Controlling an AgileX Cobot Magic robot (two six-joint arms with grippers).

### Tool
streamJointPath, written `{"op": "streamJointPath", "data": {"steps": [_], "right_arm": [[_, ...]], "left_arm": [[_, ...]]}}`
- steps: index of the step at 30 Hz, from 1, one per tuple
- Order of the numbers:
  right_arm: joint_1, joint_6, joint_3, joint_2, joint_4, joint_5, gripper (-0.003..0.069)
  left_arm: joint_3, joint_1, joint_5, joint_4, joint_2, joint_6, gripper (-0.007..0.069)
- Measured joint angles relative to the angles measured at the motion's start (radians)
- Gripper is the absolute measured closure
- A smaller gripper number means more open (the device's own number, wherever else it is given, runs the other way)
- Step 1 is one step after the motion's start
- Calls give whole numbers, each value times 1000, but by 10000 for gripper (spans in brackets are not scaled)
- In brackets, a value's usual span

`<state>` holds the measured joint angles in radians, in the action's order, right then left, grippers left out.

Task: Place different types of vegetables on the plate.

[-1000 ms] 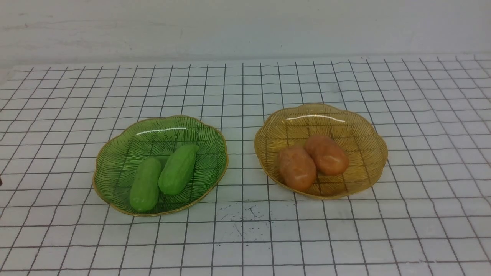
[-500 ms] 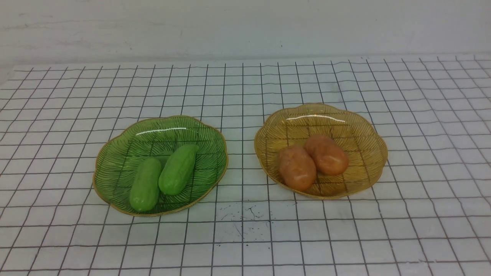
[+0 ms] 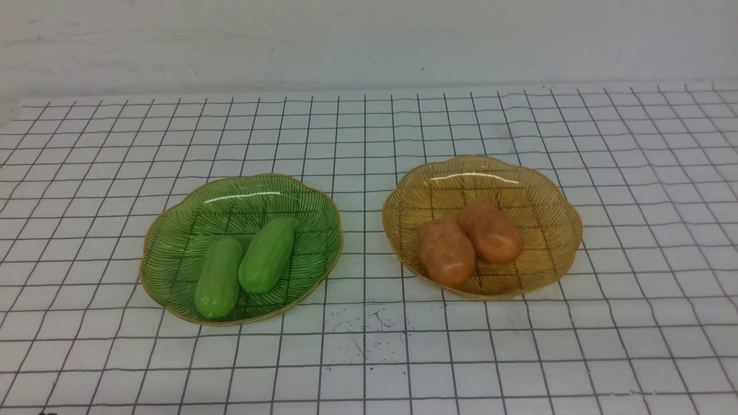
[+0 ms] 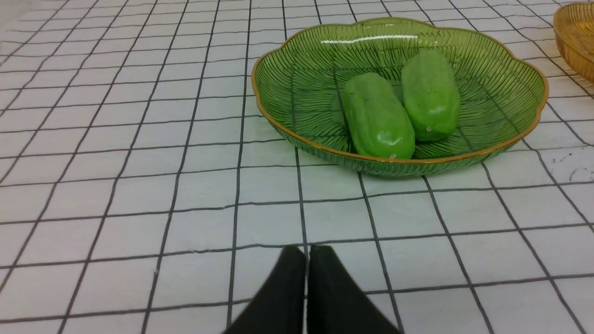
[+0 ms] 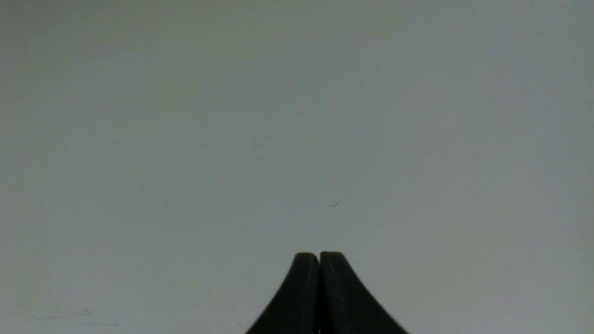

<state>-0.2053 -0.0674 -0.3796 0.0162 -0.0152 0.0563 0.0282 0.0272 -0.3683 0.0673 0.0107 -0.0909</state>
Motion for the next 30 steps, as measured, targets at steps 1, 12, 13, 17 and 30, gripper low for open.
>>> {"op": "streamJointPath", "data": {"steps": [1, 12, 13, 17, 30], "right_arm": [[0, 0, 0, 0, 0, 0, 674], [0, 0, 0, 0, 1, 0, 674], [0, 0, 0, 0, 1, 0, 674], [0, 0, 0, 0, 1, 0, 674], [0, 19, 2, 0, 15, 3, 674]], "left_arm": [[0, 0, -1, 0, 0, -4, 632], [0, 0, -4, -1, 0, -27, 632], [0, 0, -5, -1, 0, -27, 632], [0, 0, -5, -1, 0, -27, 632], [0, -1, -5, -1, 0, -28, 632]]}}
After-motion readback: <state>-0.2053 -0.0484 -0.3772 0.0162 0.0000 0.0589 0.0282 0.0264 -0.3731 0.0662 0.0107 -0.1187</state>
